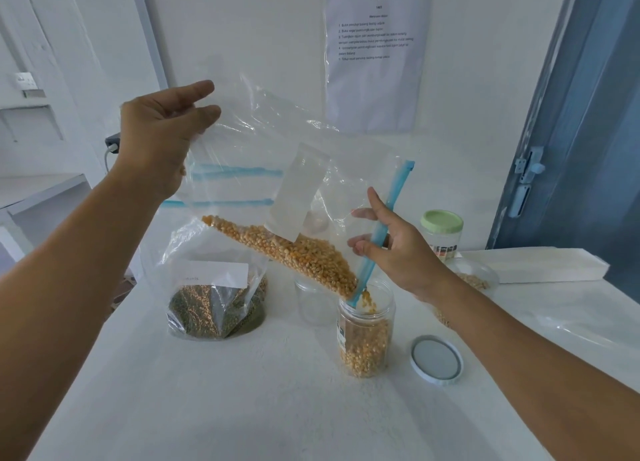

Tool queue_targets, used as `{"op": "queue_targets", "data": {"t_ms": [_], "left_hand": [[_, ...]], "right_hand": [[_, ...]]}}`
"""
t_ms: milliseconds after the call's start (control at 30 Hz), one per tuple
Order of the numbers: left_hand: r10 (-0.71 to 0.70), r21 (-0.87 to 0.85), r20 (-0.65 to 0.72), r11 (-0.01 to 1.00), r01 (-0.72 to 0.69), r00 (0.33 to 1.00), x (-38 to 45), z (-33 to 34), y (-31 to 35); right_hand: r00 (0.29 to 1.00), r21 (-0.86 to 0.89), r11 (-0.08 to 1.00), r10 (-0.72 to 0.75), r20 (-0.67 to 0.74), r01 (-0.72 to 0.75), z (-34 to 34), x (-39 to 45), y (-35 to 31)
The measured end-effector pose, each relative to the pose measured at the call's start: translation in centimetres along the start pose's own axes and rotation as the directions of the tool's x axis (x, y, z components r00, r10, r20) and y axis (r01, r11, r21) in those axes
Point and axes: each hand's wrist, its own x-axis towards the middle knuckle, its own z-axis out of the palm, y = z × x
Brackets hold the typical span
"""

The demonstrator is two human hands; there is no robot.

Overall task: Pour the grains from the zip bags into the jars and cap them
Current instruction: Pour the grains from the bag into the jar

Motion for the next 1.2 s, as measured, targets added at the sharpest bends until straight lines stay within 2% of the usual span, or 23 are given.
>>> {"op": "queue_targets", "data": {"t_ms": [1200], "left_hand": [[-0.003,-0.019,0.002,1.0,0.003,1.0,0.0,0.1,1.0]], "right_hand": [[1.0,-0.048,0.999,-0.01,-0.007,0.01,0.0,0.3,-0.4]]}}
